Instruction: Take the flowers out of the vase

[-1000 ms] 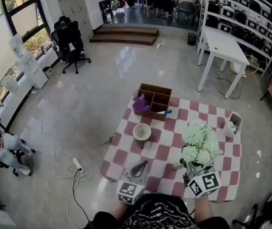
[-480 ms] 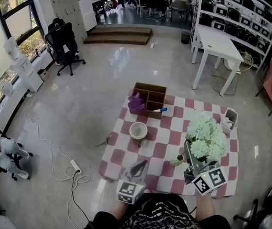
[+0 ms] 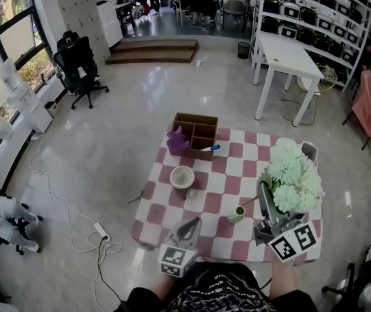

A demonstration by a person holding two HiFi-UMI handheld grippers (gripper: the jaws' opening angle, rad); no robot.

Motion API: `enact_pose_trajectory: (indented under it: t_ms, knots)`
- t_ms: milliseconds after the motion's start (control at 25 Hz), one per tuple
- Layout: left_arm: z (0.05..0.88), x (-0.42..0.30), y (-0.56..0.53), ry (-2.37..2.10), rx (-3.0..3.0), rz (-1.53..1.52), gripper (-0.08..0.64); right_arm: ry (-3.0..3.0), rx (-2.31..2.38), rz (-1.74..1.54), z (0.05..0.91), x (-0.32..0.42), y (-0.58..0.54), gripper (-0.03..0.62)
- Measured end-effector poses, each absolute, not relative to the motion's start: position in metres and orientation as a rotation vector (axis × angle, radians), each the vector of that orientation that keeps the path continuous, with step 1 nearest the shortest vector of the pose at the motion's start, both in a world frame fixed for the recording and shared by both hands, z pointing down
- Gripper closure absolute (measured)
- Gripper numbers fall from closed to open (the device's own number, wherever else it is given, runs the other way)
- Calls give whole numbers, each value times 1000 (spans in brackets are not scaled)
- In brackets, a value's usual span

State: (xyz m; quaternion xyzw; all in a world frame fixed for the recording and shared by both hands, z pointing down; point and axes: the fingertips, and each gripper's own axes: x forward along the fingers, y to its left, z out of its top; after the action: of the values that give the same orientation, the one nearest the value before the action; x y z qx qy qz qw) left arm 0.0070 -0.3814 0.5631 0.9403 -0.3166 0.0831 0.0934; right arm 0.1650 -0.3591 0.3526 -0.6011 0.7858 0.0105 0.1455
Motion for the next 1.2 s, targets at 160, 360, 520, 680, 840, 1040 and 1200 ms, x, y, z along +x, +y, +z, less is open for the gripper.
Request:
enact_pose_trajectory:
  t_ms: [160,360,520,680,840,1040,1200]
  knots:
    - [559,17,-381,-920,2806,242,545,2243,-1774,60,344,178,-351,495]
    - [558,30,-379,-895,2815,243,545,2205,-1853,37,346,204,-343,499]
    - [561,37,-379,-887,2813,257,545,2192,-1930,-33,359,224,-339,500]
    - [563,43,-379,-884,2808,264,545,2160,-2016,-125,377,244,-335,500]
    - [567,48,-378,-879,2802,276,545,2172,-2022,-220,396,255,-328,502]
    - [572,52,-376,-863,2803,289,545,2177,-2085,-400,433,264,-321,503]
    - [572,54,-377,-858,2802,300,545,2167,-2129,-533,458,272,-315,503]
